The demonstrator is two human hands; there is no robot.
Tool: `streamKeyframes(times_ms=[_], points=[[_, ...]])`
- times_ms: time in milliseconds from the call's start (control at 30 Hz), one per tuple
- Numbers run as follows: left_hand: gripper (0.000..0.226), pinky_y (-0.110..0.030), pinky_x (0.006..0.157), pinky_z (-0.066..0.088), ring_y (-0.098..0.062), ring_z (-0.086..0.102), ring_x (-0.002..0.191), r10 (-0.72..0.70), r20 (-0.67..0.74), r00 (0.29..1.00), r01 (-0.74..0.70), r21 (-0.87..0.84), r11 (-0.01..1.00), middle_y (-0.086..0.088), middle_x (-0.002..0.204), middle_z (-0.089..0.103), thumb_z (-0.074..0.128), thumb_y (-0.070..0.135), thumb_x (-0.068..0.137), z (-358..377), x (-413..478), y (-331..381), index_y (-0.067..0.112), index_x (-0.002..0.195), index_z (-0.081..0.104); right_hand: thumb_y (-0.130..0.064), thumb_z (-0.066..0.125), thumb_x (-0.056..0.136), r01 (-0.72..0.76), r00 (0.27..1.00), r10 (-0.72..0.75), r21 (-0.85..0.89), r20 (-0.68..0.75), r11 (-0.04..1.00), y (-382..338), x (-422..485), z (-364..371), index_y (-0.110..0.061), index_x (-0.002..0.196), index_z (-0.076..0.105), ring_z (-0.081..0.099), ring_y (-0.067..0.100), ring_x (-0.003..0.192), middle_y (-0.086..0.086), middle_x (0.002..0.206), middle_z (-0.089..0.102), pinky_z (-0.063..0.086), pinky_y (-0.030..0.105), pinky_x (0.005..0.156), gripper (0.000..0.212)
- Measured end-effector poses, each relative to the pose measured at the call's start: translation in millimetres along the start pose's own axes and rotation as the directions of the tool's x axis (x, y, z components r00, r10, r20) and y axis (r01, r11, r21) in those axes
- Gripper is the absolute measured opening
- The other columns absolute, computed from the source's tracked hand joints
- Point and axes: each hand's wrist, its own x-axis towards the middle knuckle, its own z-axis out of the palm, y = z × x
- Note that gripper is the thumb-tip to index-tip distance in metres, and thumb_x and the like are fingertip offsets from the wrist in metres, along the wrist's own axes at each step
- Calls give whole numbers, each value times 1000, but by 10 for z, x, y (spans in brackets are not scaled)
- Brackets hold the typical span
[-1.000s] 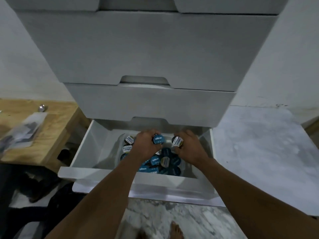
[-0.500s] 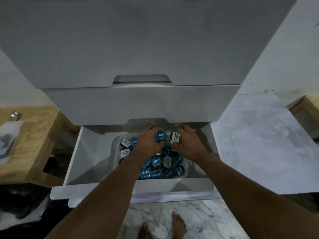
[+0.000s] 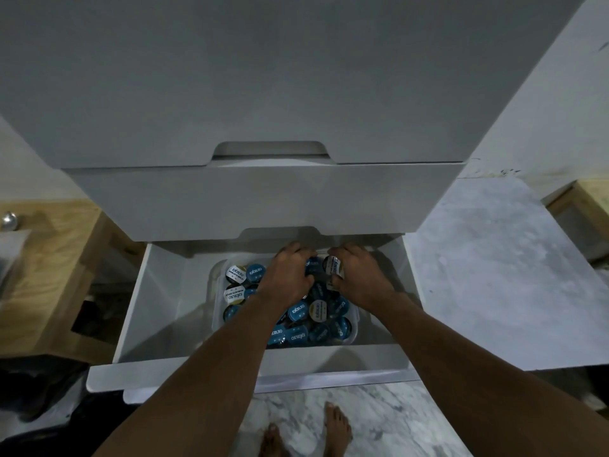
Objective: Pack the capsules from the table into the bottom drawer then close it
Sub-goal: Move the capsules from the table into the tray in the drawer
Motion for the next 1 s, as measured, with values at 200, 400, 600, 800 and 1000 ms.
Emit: streamKeyframes(times_ms=[200,400,600,800,1000], points=[[48,-35,95,46,-28,56,108,-17,2,1000,17,18,1000,-12,122,53,69,7,76,43,30,-3,10,123,59,-9,67,76,-8,1000,9,-9,24,1000,20,33,39,-2,119,59,52,32,108,17,116,59,43,35,91,44],[49,-34,97,46,-28,55,109,-29,26,999,28,29,999,-13,123,53,69,7,79,84,44,-24,9,126,57,-6,68,75,12,999,-11,-18,30,1000,32,51,65,1,115,61,54,32,105,19,112,59,46,37,91,41],[50,-33,98,44,-28,54,112,-28,45,999,26,44,999,-13,124,52,67,8,80,91,55,-29,9,129,55,-1,67,75,42,999,-42,-22,9,999,79,57,74,4,108,64,57,34,98,21,108,59,50,41,87,34],[33,-36,90,48,-30,55,102,-6,39,999,3,57,998,-15,112,56,55,4,86,90,65,-38,10,117,65,4,60,77,137,990,-134,-83,45,987,96,86,60,2,84,71,60,38,80,22,84,65,50,39,76,13],[36,-38,90,47,-30,52,107,-15,59,998,9,113,994,-15,113,55,53,0,85,96,81,-18,9,119,63,-3,50,88,151,983,-132,-162,124,975,66,117,18,-1,100,68,55,33,100,18,105,66,36,33,90,21]])
